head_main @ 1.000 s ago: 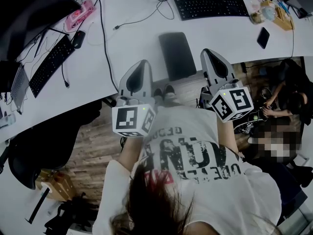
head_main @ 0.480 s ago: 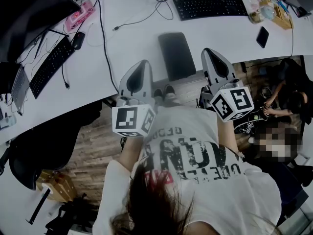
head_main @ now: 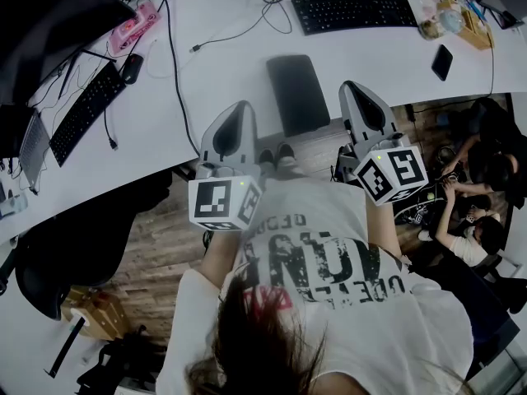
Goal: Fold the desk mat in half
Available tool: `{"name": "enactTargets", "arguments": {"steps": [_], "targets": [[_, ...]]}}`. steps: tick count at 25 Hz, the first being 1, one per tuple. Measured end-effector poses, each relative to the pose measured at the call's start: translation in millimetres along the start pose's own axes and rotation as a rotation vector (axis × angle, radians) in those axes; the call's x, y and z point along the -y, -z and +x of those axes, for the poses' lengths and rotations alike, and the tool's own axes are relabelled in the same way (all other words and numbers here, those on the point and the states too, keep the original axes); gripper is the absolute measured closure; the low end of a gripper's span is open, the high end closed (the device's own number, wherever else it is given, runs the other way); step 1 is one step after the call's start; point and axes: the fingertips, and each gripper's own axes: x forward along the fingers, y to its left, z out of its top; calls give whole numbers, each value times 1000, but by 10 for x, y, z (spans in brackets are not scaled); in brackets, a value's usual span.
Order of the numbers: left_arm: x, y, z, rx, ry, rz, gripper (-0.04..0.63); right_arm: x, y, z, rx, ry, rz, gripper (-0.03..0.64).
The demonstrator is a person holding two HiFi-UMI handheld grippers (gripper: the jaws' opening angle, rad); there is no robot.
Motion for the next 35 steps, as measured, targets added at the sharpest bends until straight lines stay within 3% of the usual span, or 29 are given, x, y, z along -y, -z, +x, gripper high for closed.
{"name": "enactTargets", "arguments": {"steps": [35], "targets": [[-18, -5, -17, 5, 13, -7, 594, -45, 35, -16, -12, 13, -10, 618]]}}
